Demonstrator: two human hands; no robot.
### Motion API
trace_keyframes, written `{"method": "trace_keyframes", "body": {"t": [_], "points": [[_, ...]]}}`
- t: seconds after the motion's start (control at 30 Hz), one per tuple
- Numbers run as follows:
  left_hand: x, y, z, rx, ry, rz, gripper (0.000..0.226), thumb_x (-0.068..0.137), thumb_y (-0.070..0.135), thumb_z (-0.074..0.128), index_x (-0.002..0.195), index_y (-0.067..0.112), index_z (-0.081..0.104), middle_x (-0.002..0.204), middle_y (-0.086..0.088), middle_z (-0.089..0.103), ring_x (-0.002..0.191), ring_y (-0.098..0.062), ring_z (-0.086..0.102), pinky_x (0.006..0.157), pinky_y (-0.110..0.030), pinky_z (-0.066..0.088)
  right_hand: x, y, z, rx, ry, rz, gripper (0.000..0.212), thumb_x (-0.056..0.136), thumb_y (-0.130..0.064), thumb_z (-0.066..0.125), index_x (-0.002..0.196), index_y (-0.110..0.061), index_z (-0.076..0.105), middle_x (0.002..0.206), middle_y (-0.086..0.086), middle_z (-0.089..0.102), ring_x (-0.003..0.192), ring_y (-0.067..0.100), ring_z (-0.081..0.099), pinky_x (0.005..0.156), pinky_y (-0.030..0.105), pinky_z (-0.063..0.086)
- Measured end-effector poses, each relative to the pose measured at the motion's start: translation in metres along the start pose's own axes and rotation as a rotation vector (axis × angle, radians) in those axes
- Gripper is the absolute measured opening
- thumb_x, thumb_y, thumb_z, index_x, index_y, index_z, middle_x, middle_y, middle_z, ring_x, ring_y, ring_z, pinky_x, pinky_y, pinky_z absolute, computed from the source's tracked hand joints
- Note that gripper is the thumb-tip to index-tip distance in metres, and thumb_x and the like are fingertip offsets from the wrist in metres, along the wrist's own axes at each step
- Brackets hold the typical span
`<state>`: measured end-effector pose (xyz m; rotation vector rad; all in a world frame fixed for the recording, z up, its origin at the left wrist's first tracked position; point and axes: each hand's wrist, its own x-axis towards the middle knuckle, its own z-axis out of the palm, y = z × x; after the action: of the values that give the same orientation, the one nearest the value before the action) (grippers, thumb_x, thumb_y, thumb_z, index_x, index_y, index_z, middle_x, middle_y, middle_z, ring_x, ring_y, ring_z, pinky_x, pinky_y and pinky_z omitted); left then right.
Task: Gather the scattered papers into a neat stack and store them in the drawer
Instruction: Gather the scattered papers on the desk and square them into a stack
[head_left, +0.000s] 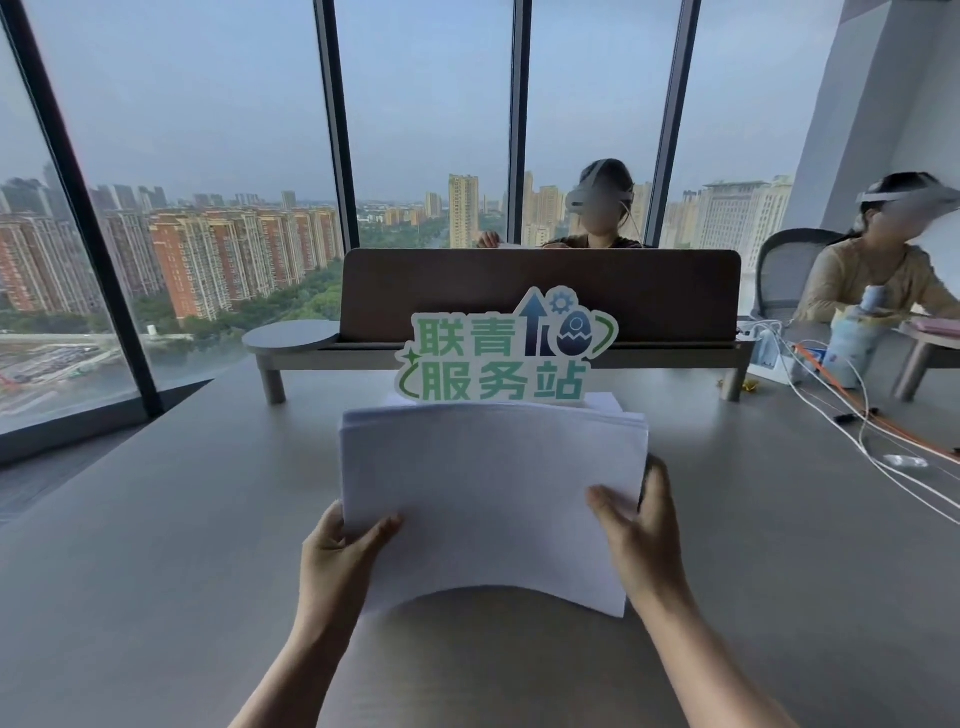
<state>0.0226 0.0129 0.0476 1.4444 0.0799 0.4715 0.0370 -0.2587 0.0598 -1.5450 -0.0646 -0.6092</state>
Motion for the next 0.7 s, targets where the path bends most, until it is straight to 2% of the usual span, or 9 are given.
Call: {"method": "trace_keyframes", "body": {"t": [0.1, 0.2, 0.3, 0.37, 0.43, 0.5, 0.57, 0.63, 0.7], "points": [[0.006, 0.009, 0.002, -0.011, 0.004, 0.062, 0.037, 0.077, -0.002, 0.073, 0.104, 0.020, 0.061, 0.099, -0.007, 0.073, 0.087, -0.023, 0.067, 0.071, -0.027, 0.054, 0.004, -0.011, -0.003, -0.100, 0.046, -0.161, 0.085, 0.085, -0.004, 0.067, 0.135, -0.059, 0.025, 0.124, -0.011, 0.060, 0.103, 0.009, 0.065, 0.083, 0.024, 0.052], [0.007, 0.026, 0.007, 0.042, 0.027, 0.189, 0.075, 0.079, 0.000, 0.073, 0.135, 0.037, 0.040, 0.115, -0.005, 0.066, 0.097, -0.020, 0.066, 0.084, -0.031, 0.054, 0.014, -0.026, -0.003, -0.348, 0.060, -0.381, 0.081, 0.085, -0.003, 0.066, 0.146, -0.040, 0.026, 0.141, -0.005, 0.046, 0.128, 0.006, 0.045, 0.093, 0.003, 0.035], [0.012, 0.037, 0.008, 0.204, 0.021, 0.365, 0.099, 0.077, 0.007, 0.076, 0.146, 0.049, 0.019, 0.116, 0.003, 0.062, 0.097, -0.025, 0.063, 0.086, -0.029, 0.053, 0.021, -0.032, 0.000, -0.532, 0.032, -0.430, 0.059, 0.085, -0.028, 0.060, 0.142, -0.033, 0.043, 0.140, -0.004, 0.042, 0.127, 0.004, 0.041, 0.090, 0.024, 0.043], [0.017, 0.041, 0.006, 0.337, 0.028, 0.493, 0.098, 0.076, 0.008, 0.077, 0.148, 0.043, 0.020, 0.133, 0.003, 0.049, 0.115, -0.018, 0.053, 0.095, -0.034, 0.046, 0.022, -0.030, -0.002, -0.601, 0.048, -0.447, 0.053, 0.082, -0.041, 0.050, 0.134, -0.033, 0.054, 0.136, -0.006, 0.041, 0.119, -0.007, 0.040, 0.080, 0.028, 0.047], [0.020, 0.046, 0.006, 0.408, 0.039, 0.597, 0.084, 0.074, 0.007, 0.078, 0.139, 0.038, 0.036, 0.133, 0.000, 0.045, 0.120, -0.009, 0.045, 0.103, -0.032, 0.040, 0.020, -0.031, -0.003, -0.591, 0.086, -0.473, 0.050, 0.080, -0.042, 0.047, 0.126, -0.029, 0.061, 0.136, -0.005, 0.042, 0.116, -0.012, 0.038, 0.075, 0.026, 0.045], [0.022, 0.045, 0.004, 0.393, 0.015, 0.625, 0.066, 0.073, 0.012, 0.080, 0.123, 0.045, 0.052, 0.131, -0.003, 0.048, 0.122, -0.012, 0.048, 0.104, -0.044, 0.042, 0.018, -0.031, -0.004, -0.581, 0.109, -0.464, 0.048, 0.081, -0.040, 0.049, 0.125, -0.027, 0.060, 0.140, -0.004, 0.040, 0.120, -0.009, 0.036, 0.075, 0.025, 0.043], [0.023, 0.043, 0.001, 0.345, 0.017, 0.556, 0.058, 0.071, 0.026, 0.076, 0.120, 0.048, 0.053, 0.129, 0.003, 0.049, 0.122, -0.016, 0.051, 0.099, -0.052, 0.047, 0.017, -0.030, -0.005, -0.617, 0.086, -0.451, 0.050, 0.082, -0.041, 0.050, 0.130, -0.030, 0.056, 0.147, -0.004, 0.034, 0.123, -0.005, 0.036, 0.075, 0.026, 0.044], [0.023, 0.041, -0.002, 0.297, 0.017, 0.479, 0.070, 0.069, 0.037, 0.074, 0.133, 0.045, 0.045, 0.135, 0.011, 0.045, 0.124, -0.020, 0.051, 0.098, -0.053, 0.047, 0.017, -0.030, -0.006, -0.626, 0.080, -0.448, 0.046, 0.083, -0.041, 0.051, 0.128, -0.032, 0.059, 0.149, -0.006, 0.033, 0.122, 0.000, 0.039, 0.078, 0.027, 0.045], [0.021, 0.040, -0.003, 0.340, 0.000, 0.520, 0.070, 0.070, 0.042, 0.072, 0.135, 0.044, 0.044, 0.139, 0.011, 0.041, 0.130, -0.019, 0.046, 0.101, -0.054, 0.044, 0.016, -0.032, -0.006, -0.601, 0.109, -0.449, 0.044, 0.083, -0.041, 0.050, 0.123, -0.029, 0.062, 0.148, -0.005, 0.035, 0.121, 0.002, 0.041, 0.080, 0.026, 0.045]]}}
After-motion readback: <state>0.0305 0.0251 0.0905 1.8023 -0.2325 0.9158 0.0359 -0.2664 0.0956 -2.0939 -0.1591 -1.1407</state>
